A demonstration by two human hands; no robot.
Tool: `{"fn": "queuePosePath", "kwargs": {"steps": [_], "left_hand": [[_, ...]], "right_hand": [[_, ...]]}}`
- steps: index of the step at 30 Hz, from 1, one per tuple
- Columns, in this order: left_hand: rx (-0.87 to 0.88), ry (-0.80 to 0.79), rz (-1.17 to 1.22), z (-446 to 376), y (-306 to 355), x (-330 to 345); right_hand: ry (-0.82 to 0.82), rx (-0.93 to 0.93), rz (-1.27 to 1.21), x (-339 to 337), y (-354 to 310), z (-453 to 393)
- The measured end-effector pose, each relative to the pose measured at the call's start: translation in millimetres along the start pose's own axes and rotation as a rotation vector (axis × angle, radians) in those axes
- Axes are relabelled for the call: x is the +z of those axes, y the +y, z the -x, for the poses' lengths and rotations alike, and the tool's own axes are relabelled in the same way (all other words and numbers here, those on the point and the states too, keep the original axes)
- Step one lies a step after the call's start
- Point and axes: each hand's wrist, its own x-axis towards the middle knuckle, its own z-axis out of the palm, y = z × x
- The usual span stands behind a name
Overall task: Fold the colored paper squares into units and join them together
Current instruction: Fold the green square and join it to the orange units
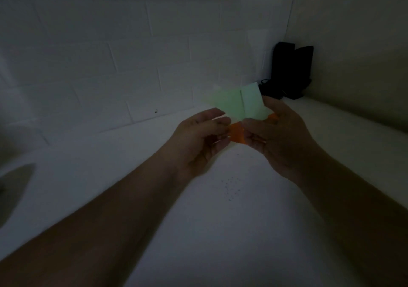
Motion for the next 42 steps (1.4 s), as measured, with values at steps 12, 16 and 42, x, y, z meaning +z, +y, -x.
{"fn": "queuePosePath", "kwargs": {"steps": [12, 16, 42], "left_hand": [[0.167, 0.040, -0.155, 1.5, -11.7, 4.1], [0.147, 0.049, -0.104, 0.8, -9.2, 3.9], [0.012, 0.138, 0.131, -7.2, 0.0, -5.1]], "right_hand": [[0.054, -0.031, 0.208, 11.6, 3.8, 7.3], [0.064, -0.016, 0.199, 9.1, 2.7, 6.1], [0.108, -0.009, 0.126, 0.9, -0.5, -1.3]]}}
